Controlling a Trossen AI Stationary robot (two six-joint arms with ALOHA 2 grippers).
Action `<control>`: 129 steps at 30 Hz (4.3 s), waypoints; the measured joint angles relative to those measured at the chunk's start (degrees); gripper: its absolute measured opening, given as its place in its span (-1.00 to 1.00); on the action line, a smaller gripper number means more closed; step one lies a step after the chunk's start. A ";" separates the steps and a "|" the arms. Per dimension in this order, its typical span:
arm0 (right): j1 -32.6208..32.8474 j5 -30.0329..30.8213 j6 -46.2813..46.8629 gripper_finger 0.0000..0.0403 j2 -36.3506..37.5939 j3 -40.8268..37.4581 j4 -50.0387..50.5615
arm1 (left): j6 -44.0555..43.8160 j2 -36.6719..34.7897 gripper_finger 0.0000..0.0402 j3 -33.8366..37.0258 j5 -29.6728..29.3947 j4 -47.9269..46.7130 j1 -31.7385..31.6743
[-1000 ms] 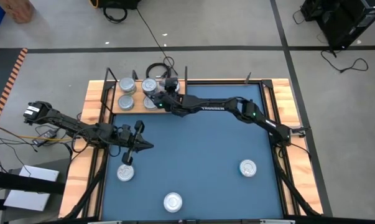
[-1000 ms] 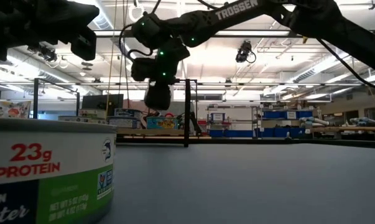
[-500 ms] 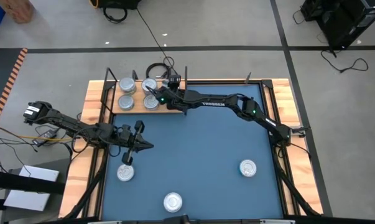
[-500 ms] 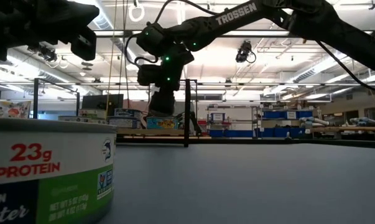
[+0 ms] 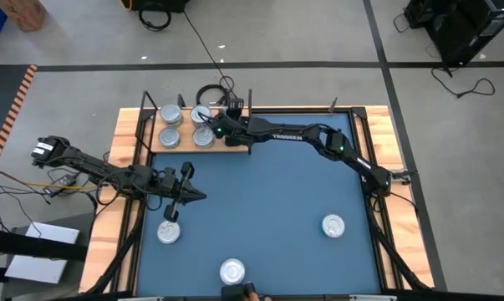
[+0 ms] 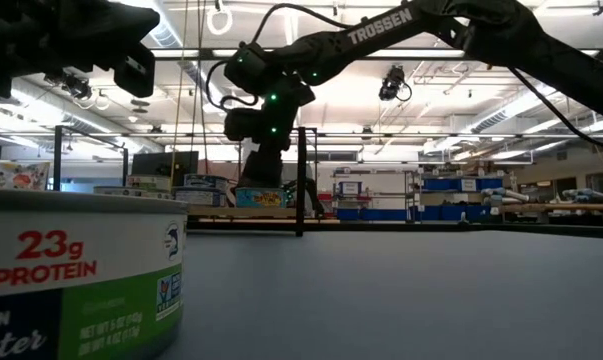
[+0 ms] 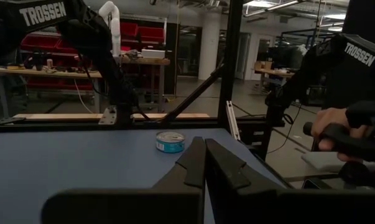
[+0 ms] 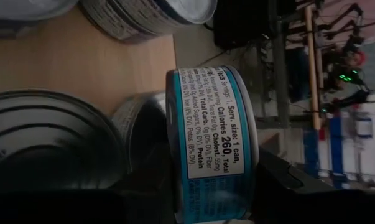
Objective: Stack canned seafood by type on shelf
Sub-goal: Stack the yellow blue tuna can on top of the yellow blue tuna can on the shelf, then stack the green tuna can on top of the green tuna can on the shelf
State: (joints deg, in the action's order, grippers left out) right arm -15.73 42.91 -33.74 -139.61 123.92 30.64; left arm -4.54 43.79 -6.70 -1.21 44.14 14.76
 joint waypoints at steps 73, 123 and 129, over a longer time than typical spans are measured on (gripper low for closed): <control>2.16 -10.16 14.65 0.22 0.09 8.77 8.47 | -0.39 0.02 -0.94 0.00 1.51 0.28 -0.02; 6.48 -34.60 28.18 -1.00 0.09 5.18 -23.83 | 4.17 0.02 -0.94 -0.03 3.05 5.25 0.01; 8.04 -30.15 29.56 -1.00 0.09 0.75 -27.78 | 4.15 0.05 -0.94 -0.03 3.35 5.33 0.07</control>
State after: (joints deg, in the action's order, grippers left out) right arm -7.68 12.75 -4.18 -139.52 124.67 2.86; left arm -0.38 43.84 -6.73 2.14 49.47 14.83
